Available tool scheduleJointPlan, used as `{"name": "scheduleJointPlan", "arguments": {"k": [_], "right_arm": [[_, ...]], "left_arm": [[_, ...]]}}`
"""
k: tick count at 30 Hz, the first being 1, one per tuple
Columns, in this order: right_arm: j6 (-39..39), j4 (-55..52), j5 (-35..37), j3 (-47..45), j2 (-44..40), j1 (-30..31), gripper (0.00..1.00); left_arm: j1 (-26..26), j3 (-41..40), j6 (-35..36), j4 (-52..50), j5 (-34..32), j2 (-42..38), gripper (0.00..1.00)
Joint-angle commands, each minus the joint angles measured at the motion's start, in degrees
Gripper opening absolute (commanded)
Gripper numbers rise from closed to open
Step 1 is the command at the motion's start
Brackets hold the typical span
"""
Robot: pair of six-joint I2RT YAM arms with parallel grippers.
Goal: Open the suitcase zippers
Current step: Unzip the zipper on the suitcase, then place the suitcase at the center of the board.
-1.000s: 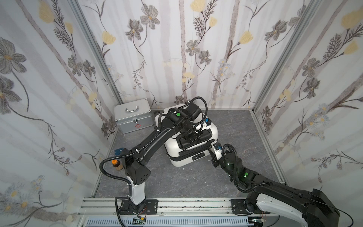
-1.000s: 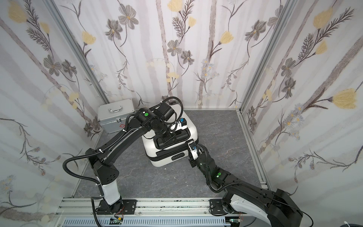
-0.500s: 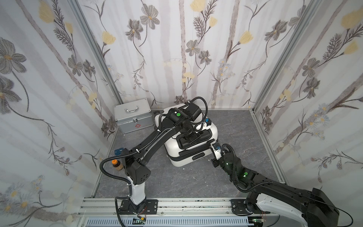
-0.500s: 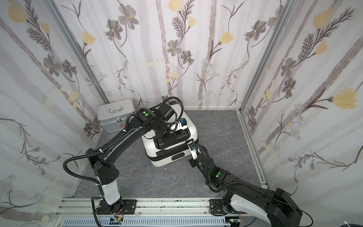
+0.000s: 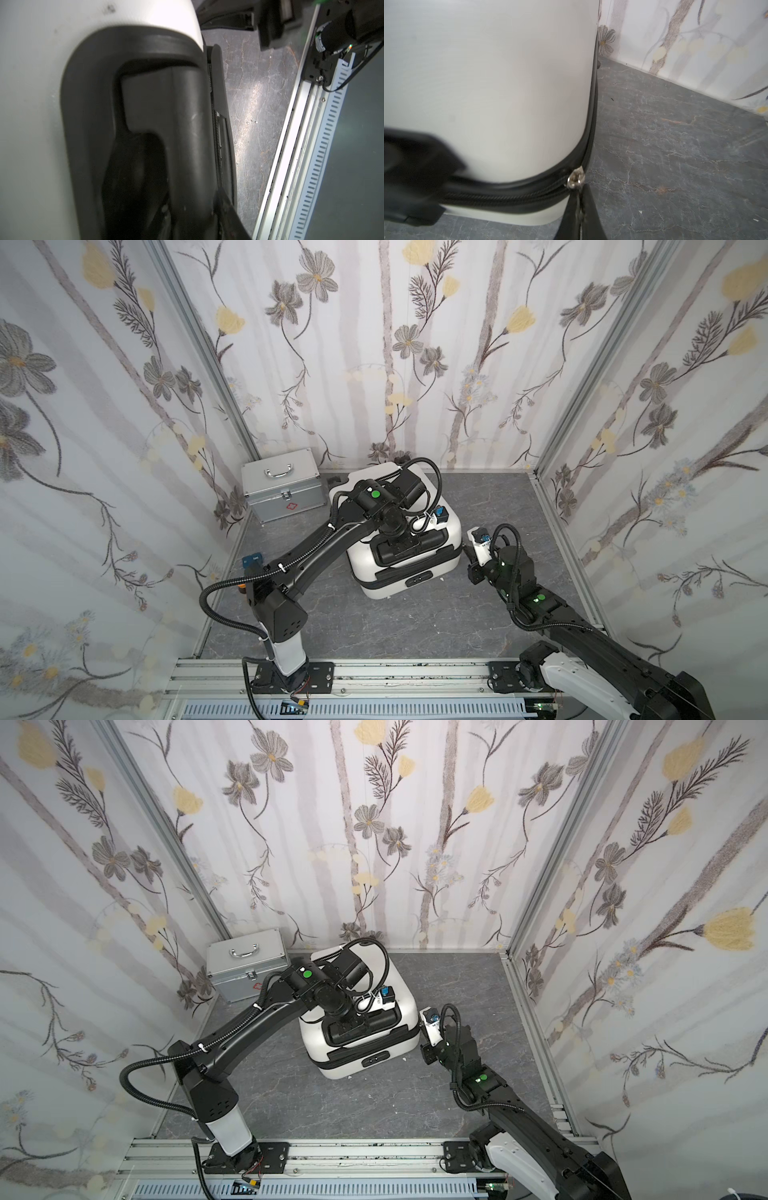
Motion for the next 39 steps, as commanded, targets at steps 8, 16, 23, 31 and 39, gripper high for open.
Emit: {"name": "scheduleJointPlan", "arguments": {"k": [8, 16, 23, 31, 39], "right_arm": [[-2.5, 10.4, -16.5, 6.5, 8.6, -12.5, 0.00], [-6.3, 8.5, -21.7, 16.9, 20.8, -16.9, 0.00], [-2.9, 15.4, -22.9, 22.5, 30.1, -17.6, 0.00], [5.5, 22.6, -23.0, 27.3, 39.0, -22.2, 0.00], [9.9, 23.5, -25.9, 33.0, 43.9, -24.7, 0.00]], "left_arm": [[-4.2, -15.7, 19.8, 5.1, 8.9, -11.0, 0.05], [-6.7, -26.3, 22.1, 12.4, 11.1, -17.4, 0.03], [-11.0, -31.4, 22.9, 13.9, 11.2, -18.4, 0.02], [-12.0, -36.5, 23.0, 12.7, 3.2, -23.8, 0.04], [-17.2, -43.9, 23.8, 13.9, -3.2, -26.9, 0.07]]}}
